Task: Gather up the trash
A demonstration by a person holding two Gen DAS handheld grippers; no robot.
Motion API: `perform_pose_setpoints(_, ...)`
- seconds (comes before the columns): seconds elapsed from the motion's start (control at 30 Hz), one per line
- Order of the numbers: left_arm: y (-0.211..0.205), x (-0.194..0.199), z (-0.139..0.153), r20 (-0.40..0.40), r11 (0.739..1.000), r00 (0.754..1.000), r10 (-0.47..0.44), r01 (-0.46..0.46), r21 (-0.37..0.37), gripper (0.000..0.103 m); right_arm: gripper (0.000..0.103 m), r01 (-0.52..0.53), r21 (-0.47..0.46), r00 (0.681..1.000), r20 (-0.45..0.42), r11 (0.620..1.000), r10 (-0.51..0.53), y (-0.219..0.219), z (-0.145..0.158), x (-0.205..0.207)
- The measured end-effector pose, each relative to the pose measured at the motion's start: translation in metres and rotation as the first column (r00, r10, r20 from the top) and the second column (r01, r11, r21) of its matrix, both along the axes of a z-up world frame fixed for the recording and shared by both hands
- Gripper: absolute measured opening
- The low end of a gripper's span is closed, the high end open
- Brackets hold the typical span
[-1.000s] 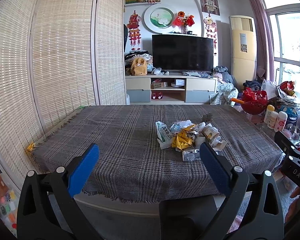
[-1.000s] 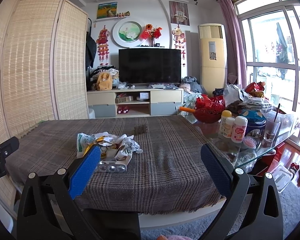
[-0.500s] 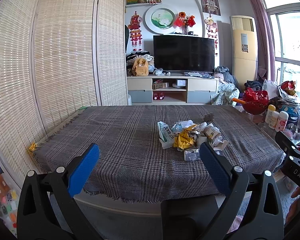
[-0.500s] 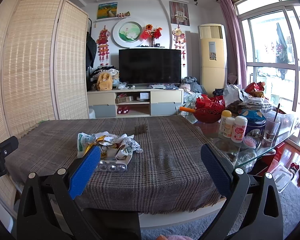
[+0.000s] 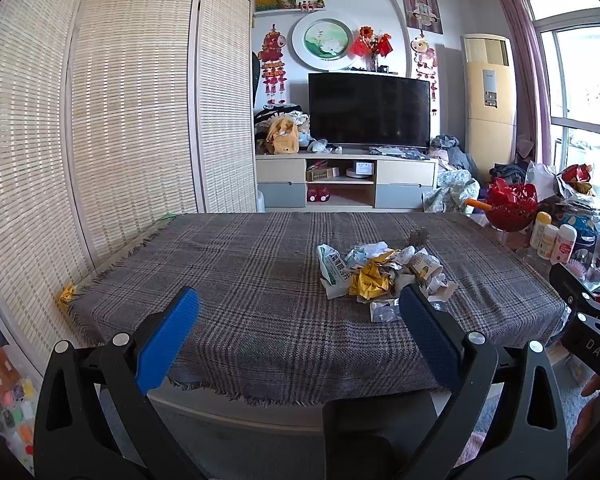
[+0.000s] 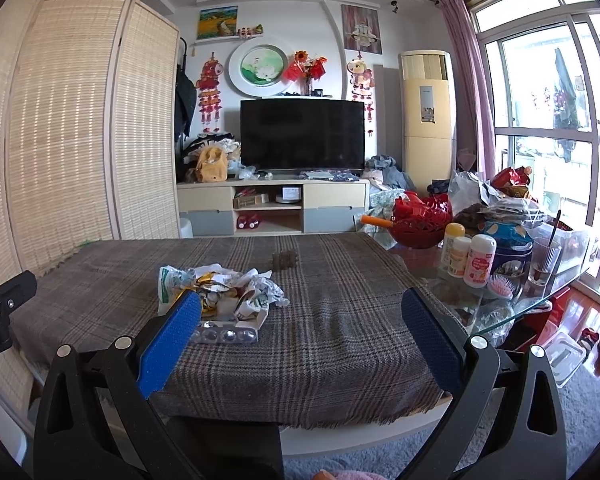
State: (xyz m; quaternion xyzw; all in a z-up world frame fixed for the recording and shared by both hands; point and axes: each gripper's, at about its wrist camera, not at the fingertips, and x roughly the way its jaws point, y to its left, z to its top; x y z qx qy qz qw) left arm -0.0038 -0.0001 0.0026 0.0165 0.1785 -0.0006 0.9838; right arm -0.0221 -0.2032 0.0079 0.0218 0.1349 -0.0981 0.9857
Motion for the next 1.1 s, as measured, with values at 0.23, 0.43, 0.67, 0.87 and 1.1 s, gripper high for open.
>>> perform_pose_setpoints(0.23, 0.000, -0.002, 0.000, 0.005, 1.000, 1.000, -0.003, 0.003, 0.000, 0.095, 0.100, 0.000, 0.000, 1.000, 0.000, 1.000, 0.000, 0.001, 0.001, 0.000)
perform_pose_setpoints(0.43, 0.001, -0.001, 0.000, 0.003, 1.000, 1.000, 0.000, 0.000, -0.005, 0.095, 0.100, -0.001, -0.003, 1.000, 0.000, 1.000, 0.001, 0.001, 0.001, 0.000)
perform_pose_setpoints(0.67, 0.001, 0.008, -0.003, -0.013, 1.000, 1.000, -0.005, 0.005, -0.008, 0.095, 0.100, 0.010, -0.001, 1.000, -0.016, 1.000, -0.010, -0.001, -0.003, 0.007)
perform_pose_setpoints(0.87, 0.002, 0.025, -0.008, -0.037, 1.000, 0.999, -0.002, 0.002, 0.004, 0.095, 0.100, 0.021, 0.000, 0.999, -0.047, 1.000, -0.021, -0.009, -0.008, 0.022)
perform_pose_setpoints(1.1, 0.009, 0.055, -0.024, -0.096, 0.999, 0.995, 0.025, -0.022, 0.035, 0.095, 0.100, 0.060, 0.040, 0.993, -0.099, 0.997, -0.056, -0.032, -0.019, 0.050)
